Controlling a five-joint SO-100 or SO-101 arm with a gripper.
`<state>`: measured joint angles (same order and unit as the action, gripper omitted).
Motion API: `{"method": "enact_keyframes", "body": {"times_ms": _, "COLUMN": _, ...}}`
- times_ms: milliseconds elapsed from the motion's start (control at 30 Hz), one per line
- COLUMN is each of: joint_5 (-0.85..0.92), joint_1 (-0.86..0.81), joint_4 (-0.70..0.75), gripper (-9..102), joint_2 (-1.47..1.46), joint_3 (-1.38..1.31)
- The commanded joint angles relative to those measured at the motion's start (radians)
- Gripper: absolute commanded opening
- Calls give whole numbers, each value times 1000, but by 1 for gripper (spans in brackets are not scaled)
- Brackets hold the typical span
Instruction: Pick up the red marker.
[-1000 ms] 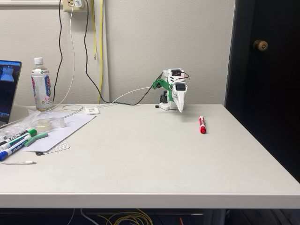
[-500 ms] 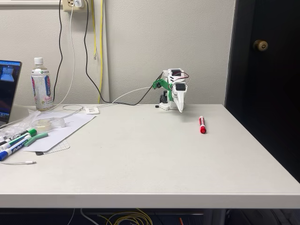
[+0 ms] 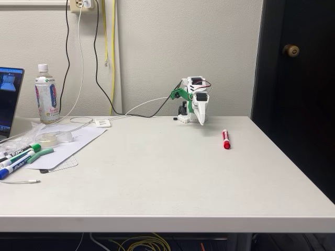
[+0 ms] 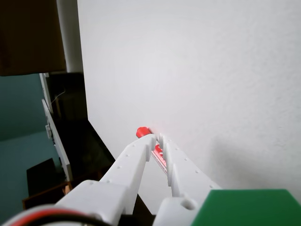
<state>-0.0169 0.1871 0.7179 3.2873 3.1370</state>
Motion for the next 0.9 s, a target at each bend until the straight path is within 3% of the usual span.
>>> {"method": "enact_keyframes", "body": {"times_ms": 0, "joint_5": -2, "joint_1": 5, "joint_4": -48, "gripper": 0, "joint_2": 8, "joint_3": -6}}
{"method": "enact_keyframes", "body": {"times_ms": 400, "joint_5": 126, "joint_1": 11, "joint_4": -212, "gripper": 7, "joint_2": -21, "joint_3": -21}}
{"method": "enact_keyframes", "body": {"times_ms": 533, "joint_5": 121, "joint_1": -3, "joint_4": -268, "gripper": 7, "joint_2": -272, "joint_3": -160}}
{"method": "enact_keyframes", "body": {"times_ms": 667, "joint_5": 110, "joint_1": -14, "joint_4": -181, "gripper": 2, "joint_2": -637, "joint_3": -476}}
{"method": "enact_keyframes", "body": {"times_ms": 867, "joint_5": 175, "joint_1": -14, "joint_4": -101, "gripper": 1, "joint_2": -862, "joint_3": -718}}
